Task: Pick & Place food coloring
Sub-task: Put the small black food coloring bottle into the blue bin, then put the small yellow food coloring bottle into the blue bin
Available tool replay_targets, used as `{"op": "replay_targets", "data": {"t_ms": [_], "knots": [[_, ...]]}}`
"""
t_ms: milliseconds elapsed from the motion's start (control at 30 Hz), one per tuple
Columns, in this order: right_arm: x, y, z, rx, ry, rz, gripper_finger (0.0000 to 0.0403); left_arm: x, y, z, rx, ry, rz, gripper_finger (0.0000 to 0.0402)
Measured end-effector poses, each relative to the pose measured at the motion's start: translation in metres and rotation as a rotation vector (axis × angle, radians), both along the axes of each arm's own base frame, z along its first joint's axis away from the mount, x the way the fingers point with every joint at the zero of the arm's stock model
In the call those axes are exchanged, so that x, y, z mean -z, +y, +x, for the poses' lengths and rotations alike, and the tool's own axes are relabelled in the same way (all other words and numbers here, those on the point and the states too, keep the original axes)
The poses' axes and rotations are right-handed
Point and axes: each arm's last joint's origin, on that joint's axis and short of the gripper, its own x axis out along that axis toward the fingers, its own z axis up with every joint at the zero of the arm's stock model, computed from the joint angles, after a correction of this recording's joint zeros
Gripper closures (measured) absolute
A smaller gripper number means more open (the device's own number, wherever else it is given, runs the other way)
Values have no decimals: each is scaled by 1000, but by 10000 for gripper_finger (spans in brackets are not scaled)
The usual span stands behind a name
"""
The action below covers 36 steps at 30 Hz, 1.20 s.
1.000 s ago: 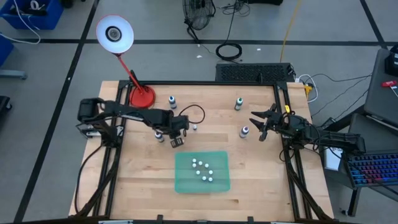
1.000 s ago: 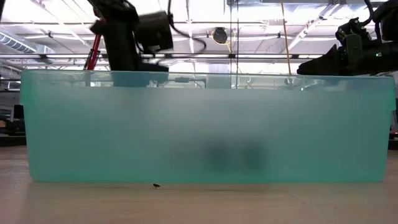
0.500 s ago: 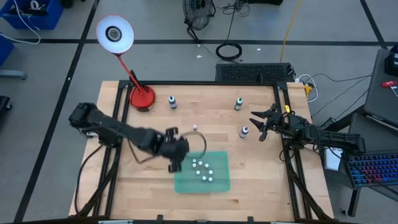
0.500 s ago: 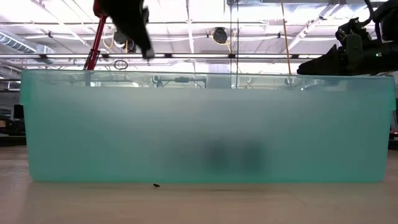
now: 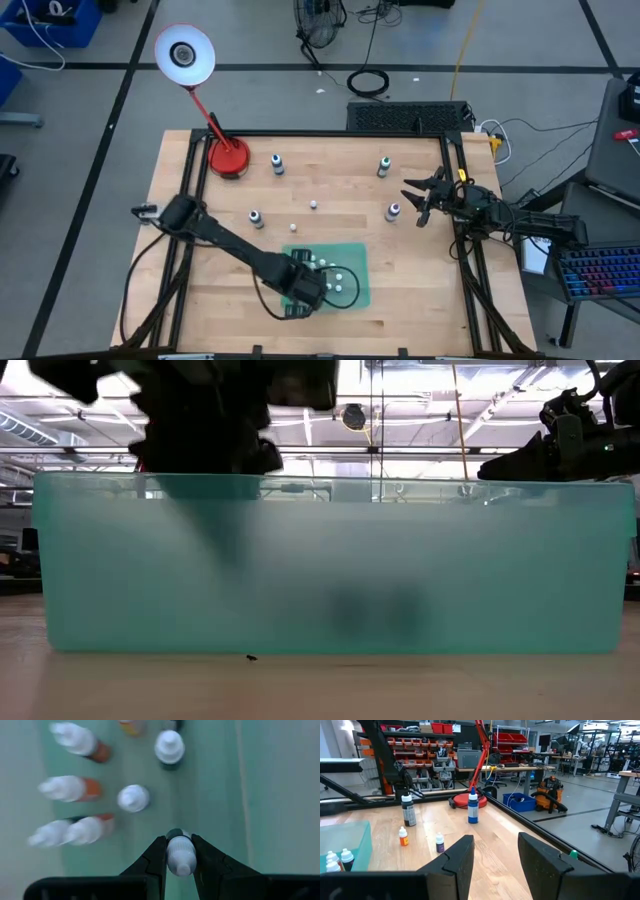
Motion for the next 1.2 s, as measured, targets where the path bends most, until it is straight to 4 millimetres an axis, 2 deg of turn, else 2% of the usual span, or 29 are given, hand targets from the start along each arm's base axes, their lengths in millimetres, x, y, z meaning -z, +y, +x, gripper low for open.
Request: {"op": "replay_targets", "data": {"t_ms": [133, 367, 600, 867, 1033, 1200], "knots": [[0, 0, 0, 1, 0, 0, 261, 13, -3, 3, 8, 32, -27, 335], [0, 0, 0, 1, 0, 0, 261, 13, -2, 4, -26, 18, -31, 333], [0, 0, 0, 0, 0, 0, 261, 13, -2, 4, -49, 19, -37, 237], [0, 0, 0, 1, 0, 0, 261, 12, -2, 4, -46, 20, -46, 209], [0, 0, 0, 0, 0, 0, 261, -7, 2, 1, -45, -6, -57, 207], [0, 0, 0, 0, 0, 0, 261, -39, 17, -9, -73, -45, -15, 207]]}}
